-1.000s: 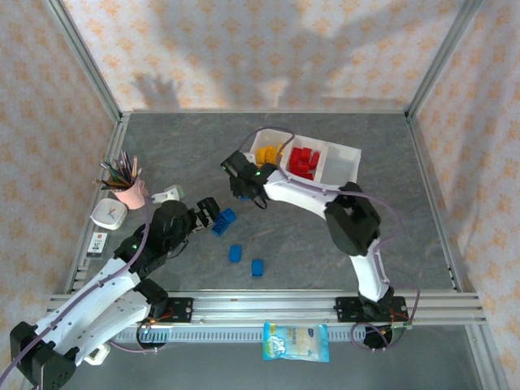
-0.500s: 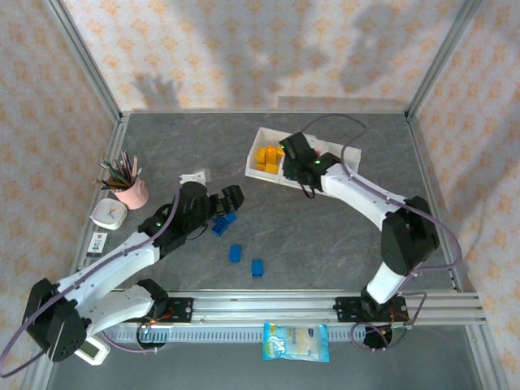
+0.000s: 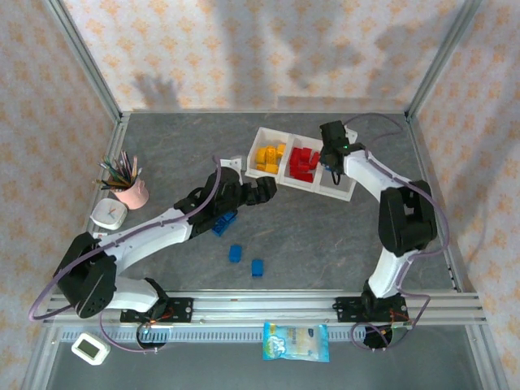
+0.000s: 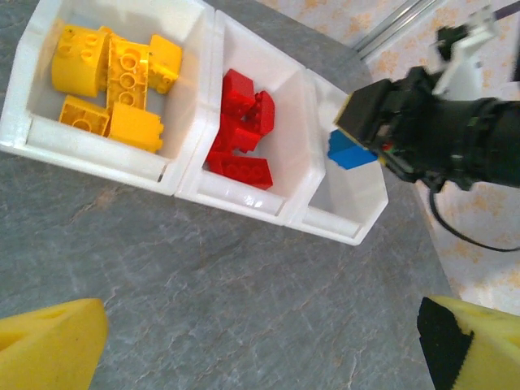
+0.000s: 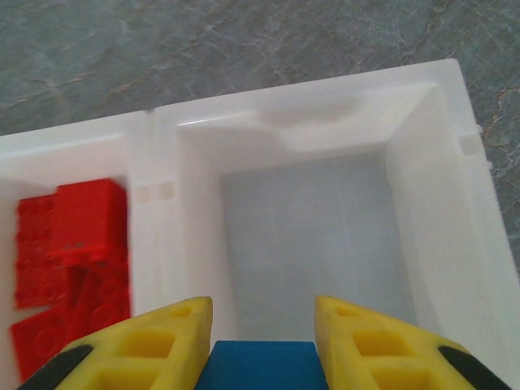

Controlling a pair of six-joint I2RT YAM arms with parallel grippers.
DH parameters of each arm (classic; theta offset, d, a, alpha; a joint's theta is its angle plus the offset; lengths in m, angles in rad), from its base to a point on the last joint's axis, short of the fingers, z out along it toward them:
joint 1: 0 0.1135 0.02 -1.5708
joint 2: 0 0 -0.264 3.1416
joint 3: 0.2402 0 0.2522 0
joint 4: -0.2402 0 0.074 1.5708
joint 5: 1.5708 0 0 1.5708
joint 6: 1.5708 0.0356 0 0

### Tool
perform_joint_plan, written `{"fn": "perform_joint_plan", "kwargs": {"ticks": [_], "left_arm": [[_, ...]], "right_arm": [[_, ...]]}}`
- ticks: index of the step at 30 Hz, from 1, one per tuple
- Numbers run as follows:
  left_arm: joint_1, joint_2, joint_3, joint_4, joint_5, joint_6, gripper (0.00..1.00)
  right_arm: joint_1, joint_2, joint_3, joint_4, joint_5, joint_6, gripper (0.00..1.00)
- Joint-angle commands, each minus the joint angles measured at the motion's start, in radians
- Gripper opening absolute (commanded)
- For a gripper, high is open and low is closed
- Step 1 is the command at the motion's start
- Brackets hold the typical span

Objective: Sort the legos into containers by color
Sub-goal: Place the lego in the container, then pick up the lego from the center of the table.

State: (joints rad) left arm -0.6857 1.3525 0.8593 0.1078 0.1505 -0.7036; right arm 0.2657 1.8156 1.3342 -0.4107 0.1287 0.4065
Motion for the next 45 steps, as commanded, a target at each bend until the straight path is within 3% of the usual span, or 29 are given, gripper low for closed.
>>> {"fn": "perform_joint_plan", "kwargs": {"ticks": [1, 4, 12, 17, 22, 28, 34, 45], "left_arm": [[-0.003, 0.017, 0.045, 0.053, 0.006, 0.033, 0.99], [-0.003, 0.032, 0.056, 0.05, 0.009, 0.031, 0.99], [-0.003, 0.036, 0.065, 0.046, 0.005, 0.033, 0.99], [-0.002, 0.035, 0.077, 0.033, 0.005, 0.04, 0.99], [-0.001, 0.001, 0.068, 0.012, -0.008, 0.045, 0.99], [0.001, -0.114, 0.007, -0.069, -0.068, 0.057, 0.99], [0.022, -0.273, -0.093, -0.167, -0.149, 0.04, 0.99], [0.088, -0.566, -0.238, -0.392, -0.268, -0.072, 0.99]], "right_arm": [[-0.04, 0.073, 0.083, 0.034, -0.009, -0.016, 0.26], [-0.06, 0.131, 0.13, 0.039, 0.003, -0.025, 0.26], [-0.073, 0.168, 0.167, 0.043, -0.029, -0.044, 0.41], [-0.074, 0.122, 0.169, 0.026, -0.055, -0.055, 0.51], [-0.046, 0.029, 0.122, 0.015, -0.09, -0.064, 0.53], [0.056, -0.119, -0.006, -0.002, -0.081, -0.074, 0.59], [0.222, -0.204, -0.09, -0.026, -0.081, -0.076, 0.65], [0.532, -0.109, -0.084, 0.018, -0.142, -0.009, 0.74]]}}
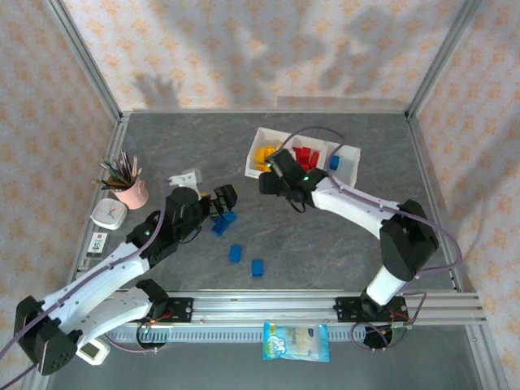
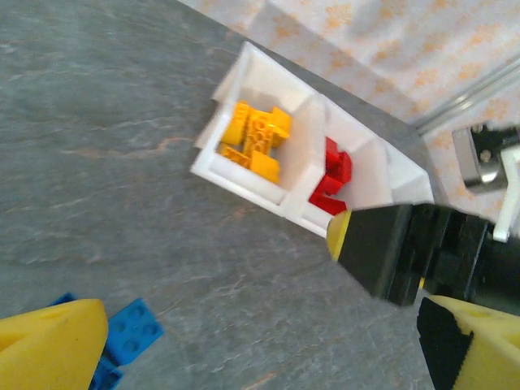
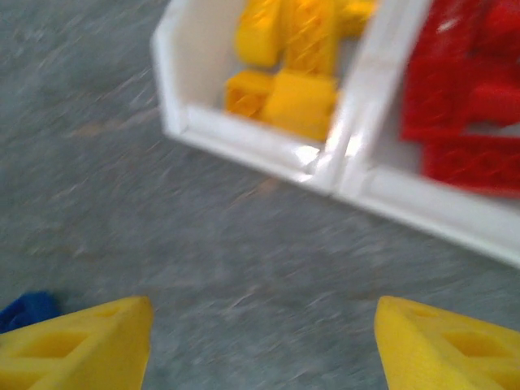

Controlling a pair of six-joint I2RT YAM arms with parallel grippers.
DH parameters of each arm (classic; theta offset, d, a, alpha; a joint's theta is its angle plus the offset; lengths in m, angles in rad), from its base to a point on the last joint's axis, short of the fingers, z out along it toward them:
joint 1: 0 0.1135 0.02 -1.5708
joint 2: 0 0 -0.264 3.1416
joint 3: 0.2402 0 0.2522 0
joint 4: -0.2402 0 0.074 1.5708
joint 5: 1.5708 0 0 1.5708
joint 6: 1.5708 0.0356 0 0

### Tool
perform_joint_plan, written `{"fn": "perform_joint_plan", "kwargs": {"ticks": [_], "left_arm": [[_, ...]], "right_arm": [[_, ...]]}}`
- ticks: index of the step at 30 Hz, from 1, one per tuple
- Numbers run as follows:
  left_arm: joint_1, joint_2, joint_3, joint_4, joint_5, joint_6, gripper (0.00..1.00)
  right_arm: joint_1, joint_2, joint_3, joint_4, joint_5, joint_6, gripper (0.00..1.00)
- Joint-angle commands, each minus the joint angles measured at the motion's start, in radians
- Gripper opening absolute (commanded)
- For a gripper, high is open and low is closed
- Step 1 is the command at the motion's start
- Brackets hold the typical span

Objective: Sort the legos into containers by color
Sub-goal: Pick up the lego from the center of the table.

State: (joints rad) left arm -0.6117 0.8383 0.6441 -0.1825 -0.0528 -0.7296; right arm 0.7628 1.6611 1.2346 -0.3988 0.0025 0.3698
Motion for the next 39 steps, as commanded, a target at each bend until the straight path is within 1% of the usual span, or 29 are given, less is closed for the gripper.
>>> {"fn": "perform_joint_plan", "kwargs": {"ticks": [1, 3, 5, 10, 12, 16, 22, 28, 33, 39], "left_arm": [[0.018, -0.076, -0.03, -0.126, -0.076, -0.057, 0.99], [0.023, -0.115, -0.042, -0.165, -0.095, -0.077, 0.99], [0.023, -0.149, -0.052, -0.196, -0.109, -0.095, 0.99], [0.027, -0.208, -0.06, -0.25, -0.132, -0.125, 0.99], [0.028, -0.224, -0.063, -0.263, -0.145, -0.134, 0.99], [0.029, -0.244, -0.07, -0.271, -0.152, -0.143, 0.99], [0.029, -0.247, -0.072, -0.278, -0.156, -0.146, 0.99], [0.03, -0.248, -0.075, -0.278, -0.155, -0.148, 0.99], [0.03, -0.249, -0.075, -0.271, -0.153, -0.146, 0.99], [0.03, -0.24, -0.071, -0.266, -0.144, -0.145, 0.99]], "right_arm": [[0.055, 0.065, 0.026, 0.017, -0.025, 0.036, 0.75], [0.081, 0.102, 0.048, 0.03, -0.061, 0.039, 0.77], [0.113, 0.141, 0.078, 0.036, -0.063, 0.043, 0.78], [0.171, 0.227, 0.144, 0.044, -0.081, 0.002, 0.81], [0.186, 0.251, 0.16, 0.057, -0.107, -0.019, 0.82], [0.212, 0.32, 0.226, 0.034, -0.081, -0.045, 0.83], [0.214, 0.407, 0.306, -0.007, -0.035, -0.051, 0.83], [0.213, 0.465, 0.363, -0.039, -0.01, -0.061, 0.77], [0.212, 0.473, 0.371, -0.052, 0.01, -0.057, 0.71], [0.202, 0.467, 0.348, -0.062, 0.022, -0.035, 0.6]]}}
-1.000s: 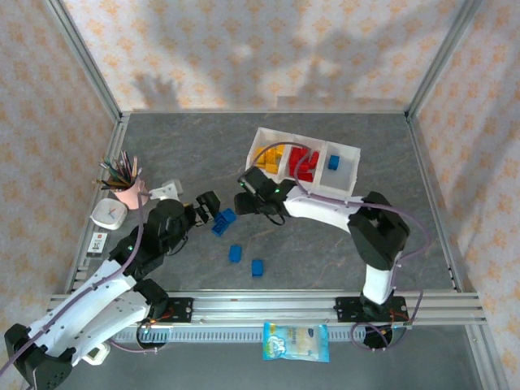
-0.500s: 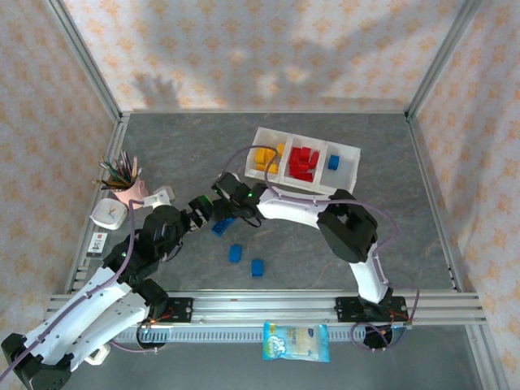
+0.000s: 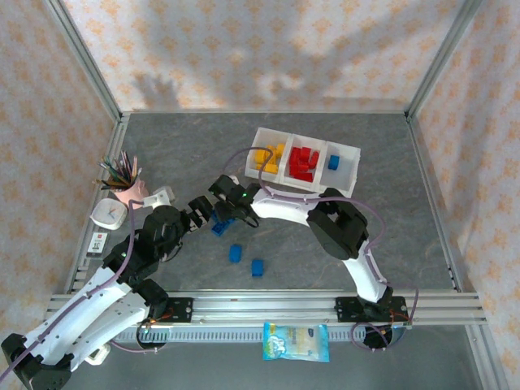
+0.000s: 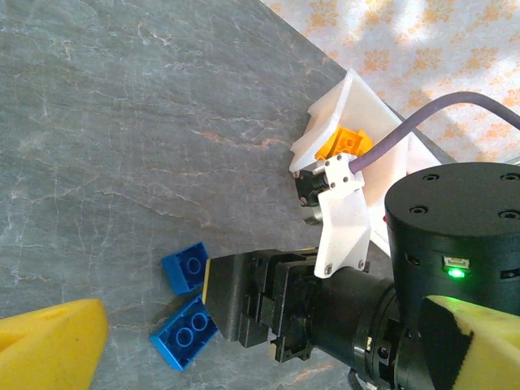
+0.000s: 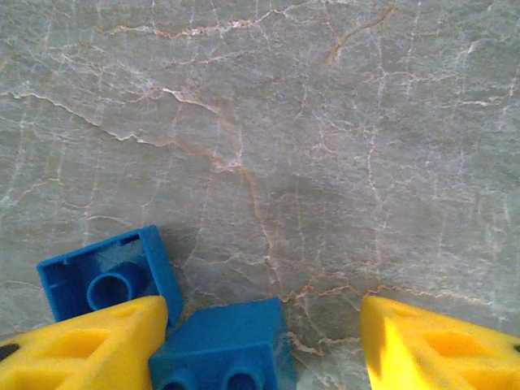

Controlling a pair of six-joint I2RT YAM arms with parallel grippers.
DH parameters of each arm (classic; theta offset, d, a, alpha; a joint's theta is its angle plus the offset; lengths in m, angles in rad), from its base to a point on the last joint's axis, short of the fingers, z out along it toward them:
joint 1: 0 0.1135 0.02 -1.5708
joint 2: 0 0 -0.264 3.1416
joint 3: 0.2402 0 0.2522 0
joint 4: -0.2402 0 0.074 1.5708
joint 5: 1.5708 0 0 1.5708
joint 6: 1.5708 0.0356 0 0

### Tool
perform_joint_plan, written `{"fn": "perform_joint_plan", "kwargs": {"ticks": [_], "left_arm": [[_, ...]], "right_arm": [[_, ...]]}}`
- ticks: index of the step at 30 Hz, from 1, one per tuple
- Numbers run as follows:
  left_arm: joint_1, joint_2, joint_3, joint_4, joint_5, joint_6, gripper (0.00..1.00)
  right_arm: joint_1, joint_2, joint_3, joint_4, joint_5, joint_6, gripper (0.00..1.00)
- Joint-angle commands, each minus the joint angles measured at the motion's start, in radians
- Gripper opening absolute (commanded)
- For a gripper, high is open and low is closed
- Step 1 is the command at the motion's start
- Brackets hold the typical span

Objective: Sort the legos into containers by color
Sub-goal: Pick up the lego from the center of the table.

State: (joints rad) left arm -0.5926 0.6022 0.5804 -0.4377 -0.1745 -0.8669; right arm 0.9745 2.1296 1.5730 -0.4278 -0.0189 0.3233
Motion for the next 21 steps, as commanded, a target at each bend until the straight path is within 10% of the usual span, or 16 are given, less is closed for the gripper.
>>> {"fn": "perform_joint_plan", "kwargs": {"ticks": [1, 21], "left_arm": [[0.012, -0.004, -0.009, -0.009, -0.019, -0.007, 0.99], [0.011, 0.028, 0.01, 0.022, 0.024, 0.011, 0.99]], "right_arm": [[-0.011, -0.006, 0.002, -0.028, 0.042, 0.01, 0.58], [-0.021, -0.052, -0.014, -0.023, 0.004, 0.023, 0.28]]}}
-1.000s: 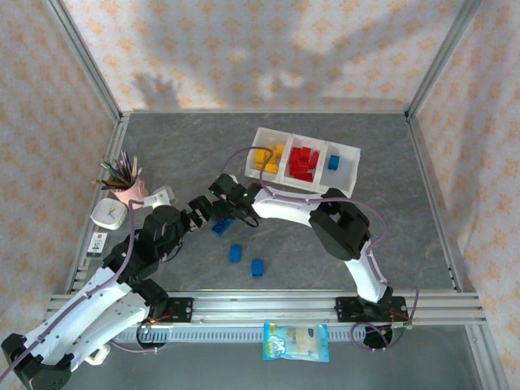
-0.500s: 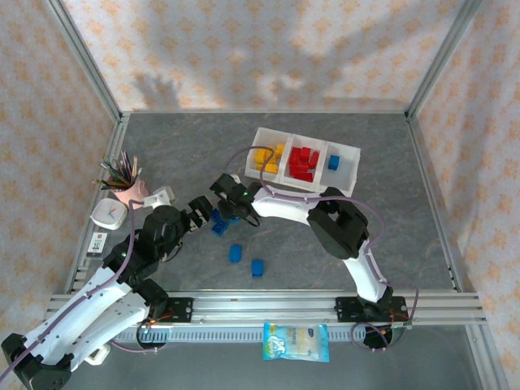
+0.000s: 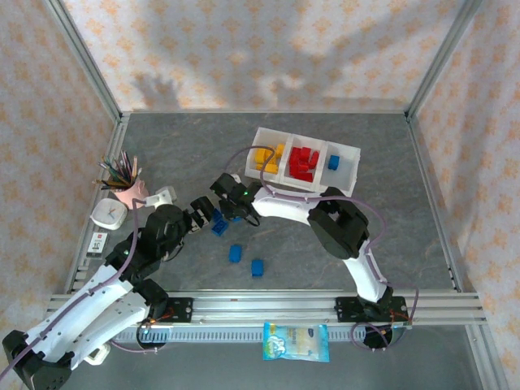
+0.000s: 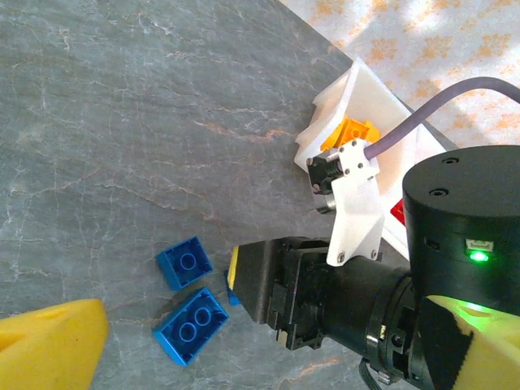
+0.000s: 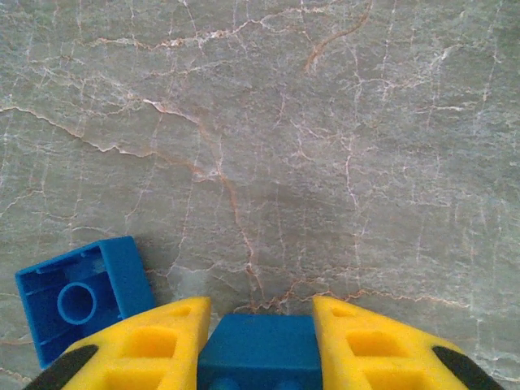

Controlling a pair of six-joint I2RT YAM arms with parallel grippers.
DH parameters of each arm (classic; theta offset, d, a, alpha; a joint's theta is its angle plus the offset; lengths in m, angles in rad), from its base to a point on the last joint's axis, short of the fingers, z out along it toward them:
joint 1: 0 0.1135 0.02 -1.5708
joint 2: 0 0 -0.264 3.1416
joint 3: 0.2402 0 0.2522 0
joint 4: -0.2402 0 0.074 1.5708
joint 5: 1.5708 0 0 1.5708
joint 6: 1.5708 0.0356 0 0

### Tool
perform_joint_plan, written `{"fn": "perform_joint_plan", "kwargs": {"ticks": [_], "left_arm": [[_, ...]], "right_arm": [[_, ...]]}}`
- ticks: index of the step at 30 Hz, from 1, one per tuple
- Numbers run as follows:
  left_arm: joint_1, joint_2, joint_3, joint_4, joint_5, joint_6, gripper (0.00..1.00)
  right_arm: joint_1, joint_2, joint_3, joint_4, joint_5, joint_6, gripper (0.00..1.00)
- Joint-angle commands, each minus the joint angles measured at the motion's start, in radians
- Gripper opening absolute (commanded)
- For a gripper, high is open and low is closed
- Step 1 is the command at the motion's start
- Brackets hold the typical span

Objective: Sort the legos into containers by color
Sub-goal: Pick up the lego from the center of the table, then place the lego in the container.

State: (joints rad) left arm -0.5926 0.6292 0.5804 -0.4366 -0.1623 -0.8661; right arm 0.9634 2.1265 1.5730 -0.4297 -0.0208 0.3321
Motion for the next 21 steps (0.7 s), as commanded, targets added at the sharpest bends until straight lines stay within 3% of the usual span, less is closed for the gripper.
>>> {"fn": "perform_joint_plan", "kwargs": {"ticks": [1, 10, 21], "left_arm": [[0.011, 0.001, 0.011, 0.02, 0.015, 0.01, 0.99], [0.011, 0.047, 0.04, 0.098, 0.092, 0.048, 0.99], [-0.007, 0.24, 0.086, 0.306, 0.233, 0.109, 0.99]], "right_arm": [[-0.013, -0.059, -0.017, -0.021, 0.005, 0.018, 0.27], [-0.072, -0.243, -0.098, -0.037, 0.043, 0.063, 0.26], [-0.246, -0.504, -0.296, -0.076, 0.123, 0.102, 0.26]]}}
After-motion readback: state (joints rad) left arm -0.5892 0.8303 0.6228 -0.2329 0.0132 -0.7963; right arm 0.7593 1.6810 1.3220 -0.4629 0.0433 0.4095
